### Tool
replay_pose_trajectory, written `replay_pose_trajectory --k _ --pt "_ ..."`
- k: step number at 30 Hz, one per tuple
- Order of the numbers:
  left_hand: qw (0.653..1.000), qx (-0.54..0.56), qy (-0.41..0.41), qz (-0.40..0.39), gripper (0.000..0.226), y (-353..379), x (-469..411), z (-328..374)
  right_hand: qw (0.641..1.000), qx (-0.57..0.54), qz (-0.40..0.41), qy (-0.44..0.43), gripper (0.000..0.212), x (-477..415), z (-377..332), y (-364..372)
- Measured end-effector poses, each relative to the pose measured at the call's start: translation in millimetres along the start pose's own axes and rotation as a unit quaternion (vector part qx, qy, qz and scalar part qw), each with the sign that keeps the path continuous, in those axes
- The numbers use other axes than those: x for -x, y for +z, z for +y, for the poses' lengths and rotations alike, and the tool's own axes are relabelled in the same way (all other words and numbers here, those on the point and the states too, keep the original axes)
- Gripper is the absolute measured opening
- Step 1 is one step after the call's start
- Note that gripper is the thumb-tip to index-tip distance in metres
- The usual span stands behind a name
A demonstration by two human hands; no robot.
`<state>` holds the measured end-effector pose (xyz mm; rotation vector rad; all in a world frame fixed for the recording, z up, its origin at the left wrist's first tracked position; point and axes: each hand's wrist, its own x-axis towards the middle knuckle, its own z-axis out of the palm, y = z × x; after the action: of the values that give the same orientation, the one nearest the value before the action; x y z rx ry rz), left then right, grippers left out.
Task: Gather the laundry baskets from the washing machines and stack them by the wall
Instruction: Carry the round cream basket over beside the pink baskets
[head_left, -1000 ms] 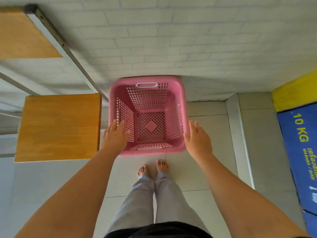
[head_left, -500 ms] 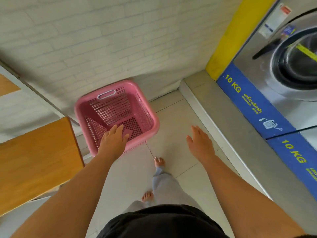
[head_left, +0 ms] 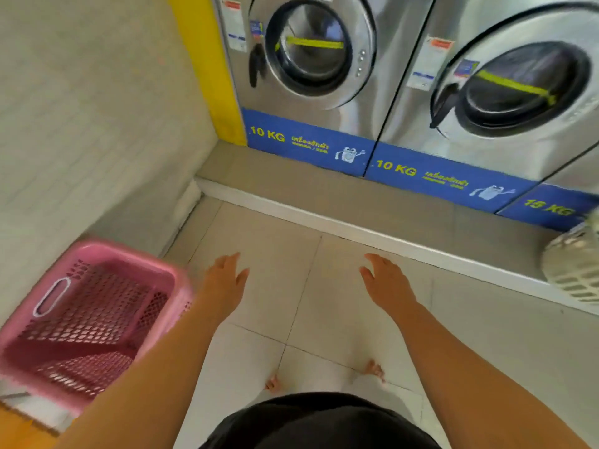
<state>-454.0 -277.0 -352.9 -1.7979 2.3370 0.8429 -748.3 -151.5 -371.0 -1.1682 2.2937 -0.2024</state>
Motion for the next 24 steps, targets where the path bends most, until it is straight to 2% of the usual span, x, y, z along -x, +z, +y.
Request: replay_pose_trajectory --k 12,24 --pt "0.983 -0.039 0.163 -0.072 0.05 124.5 -12.0 280.4 0.975 -0.089 0.085 0.184 0.047 58.7 271.3 -98.1" --pt "0.945 -0.098 0.277 -0.144 0.046 236.9 -22.8 502.0 0.913 -0.188 0.155 0.326 0.046 96.2 447.4 -143.6"
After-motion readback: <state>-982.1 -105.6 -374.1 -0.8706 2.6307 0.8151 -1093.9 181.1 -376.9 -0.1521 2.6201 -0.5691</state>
